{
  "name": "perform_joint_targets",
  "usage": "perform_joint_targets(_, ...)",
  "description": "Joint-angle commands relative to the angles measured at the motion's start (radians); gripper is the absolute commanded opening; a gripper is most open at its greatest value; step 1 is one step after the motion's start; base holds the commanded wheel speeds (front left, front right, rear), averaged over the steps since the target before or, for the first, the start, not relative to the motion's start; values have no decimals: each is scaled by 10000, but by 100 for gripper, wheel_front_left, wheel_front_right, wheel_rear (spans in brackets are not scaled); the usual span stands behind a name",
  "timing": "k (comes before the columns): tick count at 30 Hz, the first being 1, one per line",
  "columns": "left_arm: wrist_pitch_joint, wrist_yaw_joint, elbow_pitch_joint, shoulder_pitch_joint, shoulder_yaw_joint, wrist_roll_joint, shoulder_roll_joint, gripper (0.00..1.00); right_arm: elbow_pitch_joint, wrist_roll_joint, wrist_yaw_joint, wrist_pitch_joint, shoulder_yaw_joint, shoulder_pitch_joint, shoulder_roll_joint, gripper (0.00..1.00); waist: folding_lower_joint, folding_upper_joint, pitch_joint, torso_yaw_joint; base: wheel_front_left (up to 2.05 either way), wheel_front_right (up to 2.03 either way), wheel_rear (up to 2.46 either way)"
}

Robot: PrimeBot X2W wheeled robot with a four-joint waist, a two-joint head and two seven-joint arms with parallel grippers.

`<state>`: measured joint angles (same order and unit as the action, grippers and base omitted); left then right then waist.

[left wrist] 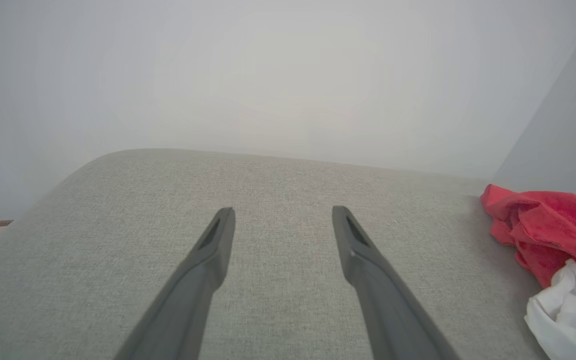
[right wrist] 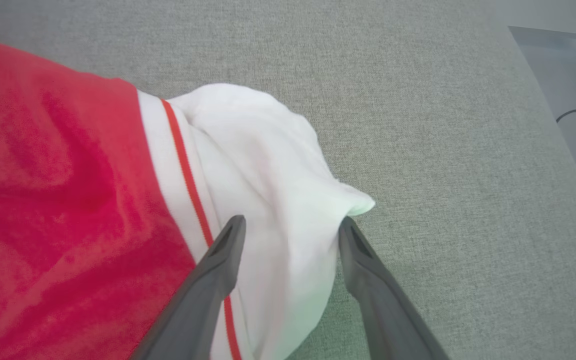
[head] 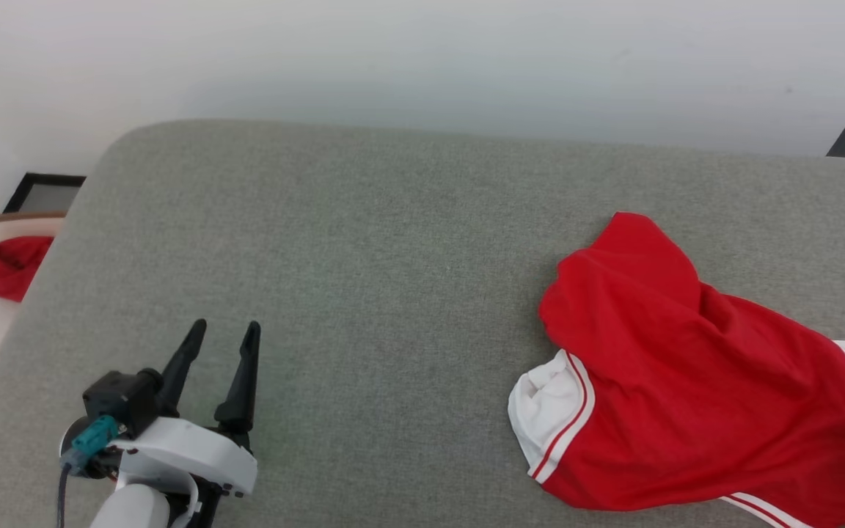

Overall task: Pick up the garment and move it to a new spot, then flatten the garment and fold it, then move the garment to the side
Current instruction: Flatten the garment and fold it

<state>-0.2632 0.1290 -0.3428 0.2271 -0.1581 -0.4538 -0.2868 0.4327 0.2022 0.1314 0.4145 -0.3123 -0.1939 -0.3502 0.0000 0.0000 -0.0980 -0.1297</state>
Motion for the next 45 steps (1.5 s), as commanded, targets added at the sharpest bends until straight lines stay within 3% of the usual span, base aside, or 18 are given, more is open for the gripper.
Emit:
perform_joint_targets(1,-8,29,-36,88,-60,-105,-64,100,-41,-93,-13,22,54,-63,23,100,0,0,96,76,0,0,0)
perform_joint_targets(7,260,30,-35,106,-617,-507,-365,100,-507,-13,-13,-5,102,191,170,100,0,0,456,361,0,0,0)
perform_joint_targets(12,1128,30,405,159,-1258,-1179,-753,100,-1285,55,-13,-213,97,584,509,100,0,0,765,667,0,0,0)
perform_joint_targets(17,2402,30,1004,330,-1770,-2072,-1142,100,-2272,49,-12,-385,206,1114,1019,100,0,0,951,1035,0,0,0)
perform_joint_targets(25,5336,12,1746,853,-2245,-3755,-1540,100,-3751,-19,-12,-835,604,1772,1941,100,0,0,1008,1754,0,0,0)
perform_joint_targets(35,9293,-727,1564,2204,-2985,-5250,-1264,100,-4586,12,-12,-939,931,1858,2585,100,0,0,775,2561,0,0,0)
perform_joint_targets(45,10914,-950,844,3214,-3688,-5383,-957,100,-4518,186,-12,-1147,993,1569,2796,100,0,0,73,3191,0,0,0)
